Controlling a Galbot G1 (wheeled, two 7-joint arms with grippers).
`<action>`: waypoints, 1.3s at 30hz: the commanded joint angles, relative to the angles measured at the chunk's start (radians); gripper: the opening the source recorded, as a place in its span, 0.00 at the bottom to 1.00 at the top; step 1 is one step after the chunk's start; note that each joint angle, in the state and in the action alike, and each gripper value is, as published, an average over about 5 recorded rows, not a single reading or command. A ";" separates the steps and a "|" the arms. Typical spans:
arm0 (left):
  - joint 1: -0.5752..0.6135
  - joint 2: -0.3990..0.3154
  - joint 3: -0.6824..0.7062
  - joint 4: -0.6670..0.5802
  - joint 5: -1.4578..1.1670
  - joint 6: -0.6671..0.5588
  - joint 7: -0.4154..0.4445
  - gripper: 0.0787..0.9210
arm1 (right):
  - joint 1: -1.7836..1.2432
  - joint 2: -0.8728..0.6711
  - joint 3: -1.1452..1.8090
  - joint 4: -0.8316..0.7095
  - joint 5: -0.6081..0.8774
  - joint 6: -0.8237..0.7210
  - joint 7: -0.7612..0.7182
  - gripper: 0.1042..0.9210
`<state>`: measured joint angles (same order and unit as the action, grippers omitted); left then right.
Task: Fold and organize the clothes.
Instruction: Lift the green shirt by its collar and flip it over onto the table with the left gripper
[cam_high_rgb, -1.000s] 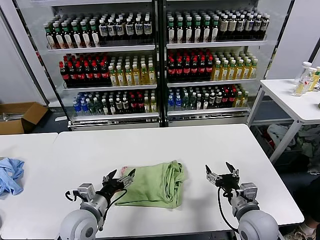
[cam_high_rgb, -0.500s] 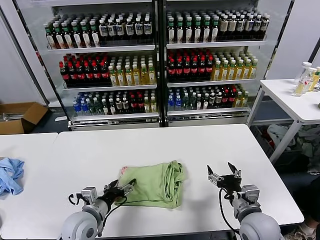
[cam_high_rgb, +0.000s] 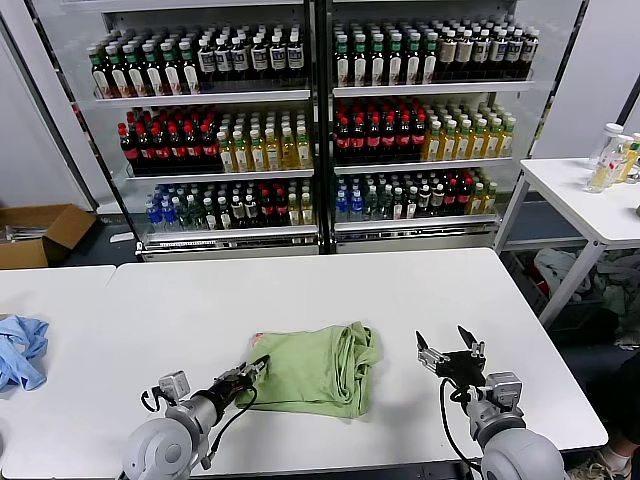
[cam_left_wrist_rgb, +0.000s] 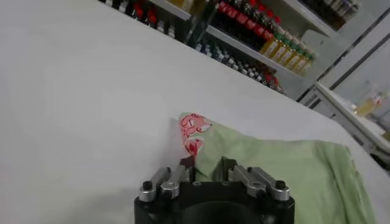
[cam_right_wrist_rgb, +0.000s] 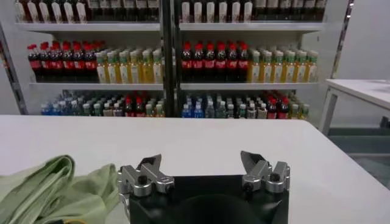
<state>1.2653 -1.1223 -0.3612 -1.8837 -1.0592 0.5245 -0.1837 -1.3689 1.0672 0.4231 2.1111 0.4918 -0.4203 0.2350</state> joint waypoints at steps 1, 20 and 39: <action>-0.001 -0.010 -0.019 0.017 -0.161 -0.016 0.016 0.23 | -0.005 -0.002 0.001 0.004 -0.001 0.000 0.001 0.88; 0.107 0.078 -0.478 -0.127 -0.358 -0.013 -0.004 0.05 | 0.000 -0.001 0.003 0.016 0.007 0.005 0.001 0.88; 0.175 0.279 -0.355 -0.246 0.455 -0.146 0.082 0.05 | 0.004 -0.016 0.006 0.025 0.021 0.009 -0.002 0.88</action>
<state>1.4197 -0.8886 -0.9246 -2.0550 -1.0846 0.4719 -0.1311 -1.3610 1.0530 0.4228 2.1318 0.5105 -0.4118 0.2328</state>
